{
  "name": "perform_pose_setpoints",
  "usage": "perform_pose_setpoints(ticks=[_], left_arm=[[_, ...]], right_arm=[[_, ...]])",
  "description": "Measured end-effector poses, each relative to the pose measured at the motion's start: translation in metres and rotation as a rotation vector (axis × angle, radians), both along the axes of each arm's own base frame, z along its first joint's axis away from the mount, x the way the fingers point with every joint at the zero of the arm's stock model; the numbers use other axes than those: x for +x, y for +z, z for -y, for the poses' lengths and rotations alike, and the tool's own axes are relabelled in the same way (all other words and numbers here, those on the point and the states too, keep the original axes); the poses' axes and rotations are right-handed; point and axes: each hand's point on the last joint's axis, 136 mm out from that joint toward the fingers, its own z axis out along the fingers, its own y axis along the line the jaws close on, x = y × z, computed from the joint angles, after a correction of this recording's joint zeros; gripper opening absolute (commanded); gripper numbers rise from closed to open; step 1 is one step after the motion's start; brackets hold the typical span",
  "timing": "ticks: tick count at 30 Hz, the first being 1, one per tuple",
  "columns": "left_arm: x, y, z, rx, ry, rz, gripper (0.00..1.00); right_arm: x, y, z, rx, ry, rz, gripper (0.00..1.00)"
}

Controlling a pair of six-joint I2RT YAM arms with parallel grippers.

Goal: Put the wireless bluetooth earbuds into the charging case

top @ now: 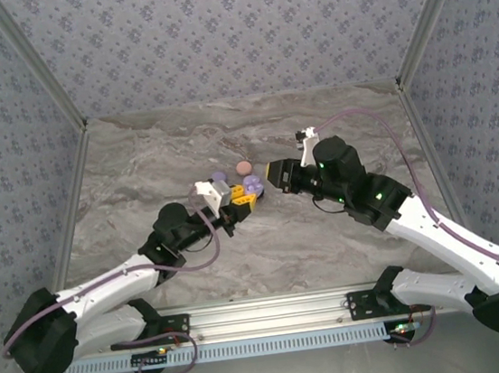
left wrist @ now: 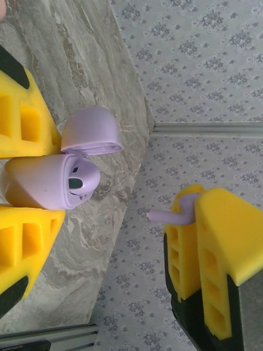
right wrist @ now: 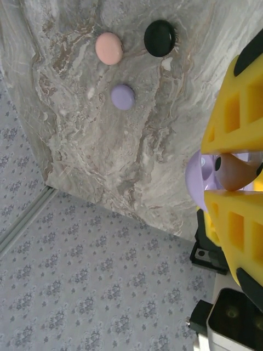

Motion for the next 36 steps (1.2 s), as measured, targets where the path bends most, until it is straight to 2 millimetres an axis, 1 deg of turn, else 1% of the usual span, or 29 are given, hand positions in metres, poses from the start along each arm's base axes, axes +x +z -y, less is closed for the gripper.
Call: perform_pose_setpoints(ticks=[6,11,15,32,36], left_arm=[[0.001,-0.001,0.008,0.002,-0.012,0.008,0.00],[0.001,0.008,0.011,-0.018,-0.019,0.026,0.00],[0.001,0.011,0.013,-0.027,-0.024,0.034,0.00],[0.002,0.011,0.014,-0.030,-0.024,0.037,0.00],[0.001,0.014,0.012,-0.036,-0.020,0.042,0.00]], right_arm=[[-0.002,-0.003,-0.005,0.030,0.005,-0.026,0.24],[-0.002,-0.006,-0.010,0.036,0.012,-0.037,0.24],[0.000,-0.009,-0.013,0.033,0.012,-0.045,0.24],[-0.002,-0.013,-0.019,0.025,0.028,-0.052,0.25],[-0.003,-0.019,-0.020,0.017,0.029,-0.061,0.26]])
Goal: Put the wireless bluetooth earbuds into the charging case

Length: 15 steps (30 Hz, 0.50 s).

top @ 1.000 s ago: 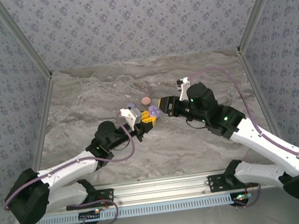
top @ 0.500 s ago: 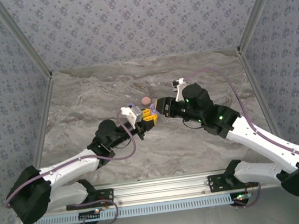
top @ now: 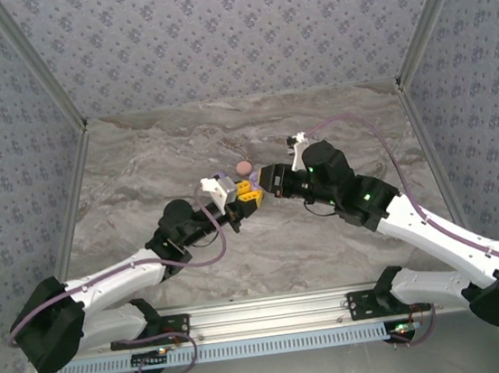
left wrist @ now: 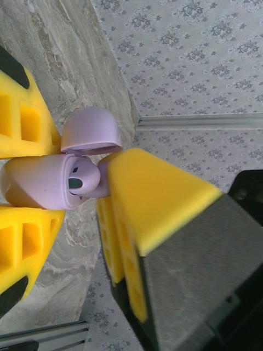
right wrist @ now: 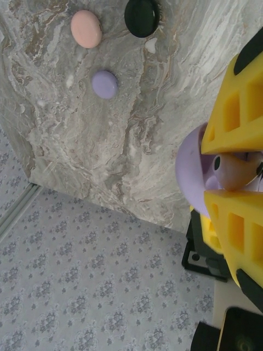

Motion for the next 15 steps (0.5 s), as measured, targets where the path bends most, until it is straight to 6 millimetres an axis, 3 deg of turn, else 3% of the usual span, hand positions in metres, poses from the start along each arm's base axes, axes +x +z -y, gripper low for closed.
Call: perform_pose_setpoints(ticks=[10,15], left_arm=[[-0.0005,-0.0019,-0.0018,0.004,0.005,-0.004,0.00],[-0.0004,-0.0004,-0.0023,0.000,0.007,-0.001,0.00]], right_arm=[[0.0002,-0.0028,0.0006,-0.004,-0.005,-0.002,0.35],[-0.0015,-0.0004,0.0047,-0.026,0.006,0.027,0.53]])
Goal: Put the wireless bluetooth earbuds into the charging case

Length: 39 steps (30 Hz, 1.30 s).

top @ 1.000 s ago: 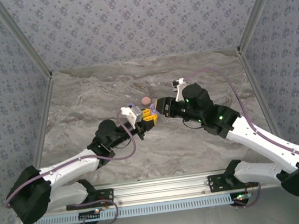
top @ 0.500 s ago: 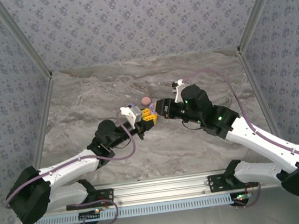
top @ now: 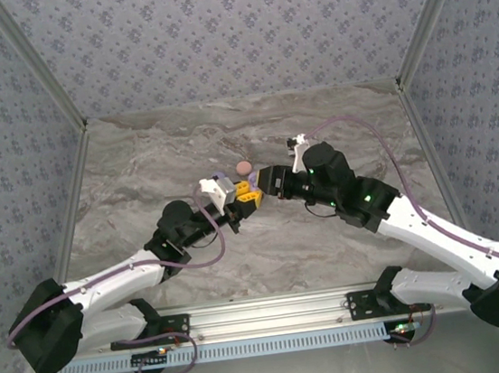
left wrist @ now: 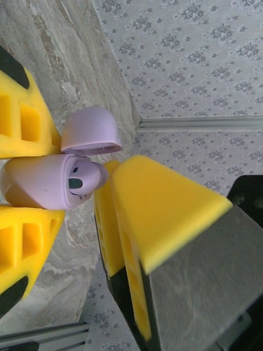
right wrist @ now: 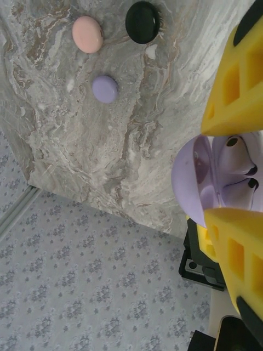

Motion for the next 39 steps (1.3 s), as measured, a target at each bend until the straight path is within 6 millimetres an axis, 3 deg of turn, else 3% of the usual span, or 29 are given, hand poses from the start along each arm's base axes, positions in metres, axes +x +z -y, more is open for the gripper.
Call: perform_pose_setpoints(ticks=[8,12,18,23,25,32,39], left_arm=[[-0.004,0.008,-0.002,-0.017,-0.009,0.017,0.00],[-0.008,0.008,0.000,-0.016,-0.034,0.018,0.00],[-0.012,0.011,0.003,-0.018,-0.067,0.024,0.00],[-0.012,0.012,0.007,-0.015,-0.084,0.023,0.00],[-0.012,0.012,0.009,-0.014,-0.090,0.022,0.00],[-0.011,0.013,0.013,-0.014,-0.103,0.019,0.00],[-0.015,0.030,0.018,-0.043,-0.132,0.048,0.00]], right_arm=[[0.000,0.021,0.035,-0.046,0.023,0.116,1.00],[-0.004,0.027,0.037,0.000,0.098,0.151,1.00],[-0.016,0.009,0.009,0.056,0.279,0.101,1.00],[-0.023,0.010,-0.005,0.087,0.362,0.097,1.00],[-0.026,0.011,-0.009,0.096,0.384,0.100,0.96],[-0.031,0.016,-0.010,0.092,0.413,0.141,0.93],[-0.041,0.033,-0.002,0.085,0.421,0.238,0.93]])
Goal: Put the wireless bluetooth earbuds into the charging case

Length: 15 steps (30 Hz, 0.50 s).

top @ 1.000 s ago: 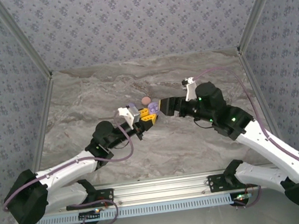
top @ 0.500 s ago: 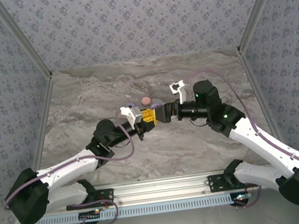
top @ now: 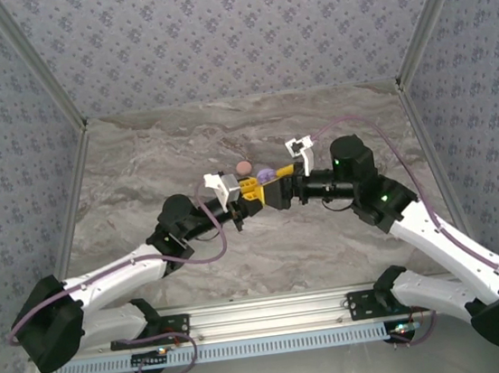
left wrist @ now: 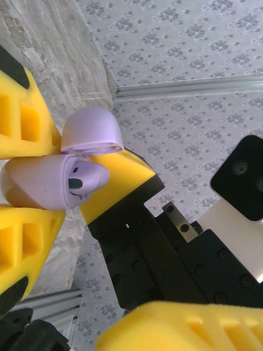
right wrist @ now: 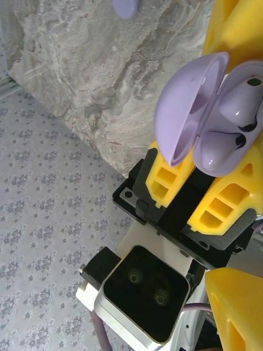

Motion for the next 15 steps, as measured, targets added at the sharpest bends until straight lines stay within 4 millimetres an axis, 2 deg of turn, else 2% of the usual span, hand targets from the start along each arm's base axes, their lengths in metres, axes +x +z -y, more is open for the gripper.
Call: perform_pose_setpoints(ticks=[5,15], left_arm=[[-0.003,-0.003,0.005,0.006,-0.026,-0.002,0.00],[0.000,-0.007,0.008,0.019,-0.031,-0.012,0.00]], right_arm=[[-0.005,-0.004,0.005,-0.009,-0.006,0.032,0.94],[0.001,-0.011,0.004,-0.034,-0.019,0.053,0.96]])
